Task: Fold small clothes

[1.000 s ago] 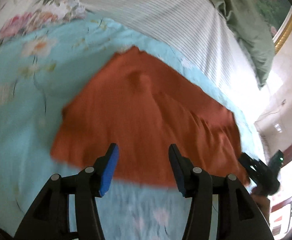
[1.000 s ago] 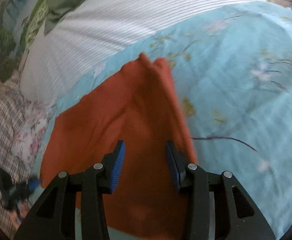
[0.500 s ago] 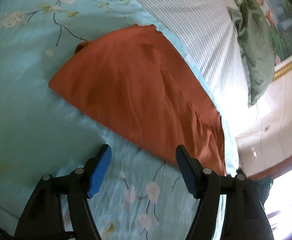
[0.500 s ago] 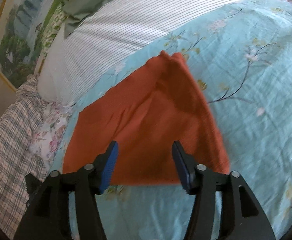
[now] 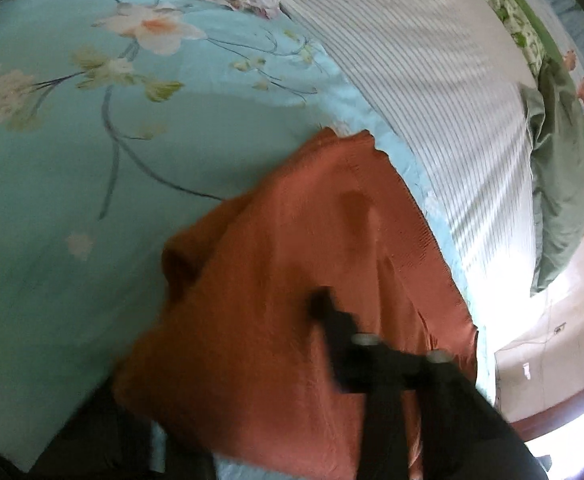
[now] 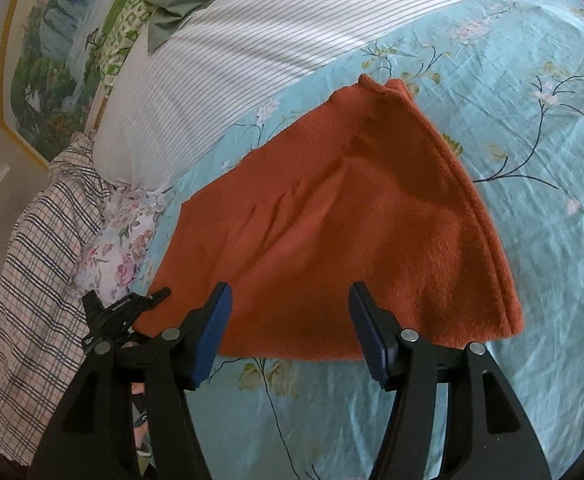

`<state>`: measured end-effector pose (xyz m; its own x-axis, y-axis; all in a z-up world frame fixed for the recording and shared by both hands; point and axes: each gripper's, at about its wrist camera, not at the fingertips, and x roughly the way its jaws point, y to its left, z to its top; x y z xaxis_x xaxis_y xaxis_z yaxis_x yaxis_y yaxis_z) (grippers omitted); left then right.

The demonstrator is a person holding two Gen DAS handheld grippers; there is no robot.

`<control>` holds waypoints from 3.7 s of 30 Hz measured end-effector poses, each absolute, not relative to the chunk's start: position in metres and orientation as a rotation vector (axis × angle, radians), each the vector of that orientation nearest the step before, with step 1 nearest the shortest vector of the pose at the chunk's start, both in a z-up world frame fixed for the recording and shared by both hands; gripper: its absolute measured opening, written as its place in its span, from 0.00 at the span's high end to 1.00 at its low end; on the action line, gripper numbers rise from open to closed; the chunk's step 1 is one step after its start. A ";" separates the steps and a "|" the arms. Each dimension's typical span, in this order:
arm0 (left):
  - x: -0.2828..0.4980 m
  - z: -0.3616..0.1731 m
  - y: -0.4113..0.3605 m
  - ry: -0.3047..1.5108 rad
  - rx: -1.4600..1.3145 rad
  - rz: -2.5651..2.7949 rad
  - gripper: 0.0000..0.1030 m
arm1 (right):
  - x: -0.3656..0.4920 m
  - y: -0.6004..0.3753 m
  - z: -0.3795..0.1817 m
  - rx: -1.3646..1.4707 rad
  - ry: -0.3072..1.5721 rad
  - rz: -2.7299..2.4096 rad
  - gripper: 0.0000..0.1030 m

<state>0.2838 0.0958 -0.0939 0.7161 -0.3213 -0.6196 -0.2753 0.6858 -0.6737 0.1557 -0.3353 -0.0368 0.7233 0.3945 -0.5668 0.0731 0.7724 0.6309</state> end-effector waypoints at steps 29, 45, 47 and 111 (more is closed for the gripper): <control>0.232 -0.044 -0.171 0.666 0.155 -0.337 0.91 | 0.322 -0.337 -0.053 0.741 0.983 0.457 0.27; 0.234 -0.003 -0.231 0.702 0.070 -0.506 0.90 | 0.333 -0.354 0.017 0.447 0.844 0.478 0.86; 0.237 -0.012 -0.250 0.728 0.070 -0.539 0.90 | 0.330 -0.372 0.005 0.433 0.878 0.423 0.86; 0.201 -0.017 0.014 0.904 -0.363 -0.427 0.74 | 0.259 -0.250 -0.067 0.582 0.985 0.677 0.73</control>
<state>0.2006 0.0145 -0.0167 0.5454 -0.5006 -0.6723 0.2018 0.8569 -0.4743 0.2589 -0.2500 -0.0670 0.3852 0.7414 -0.5495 -0.2474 0.6567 0.7124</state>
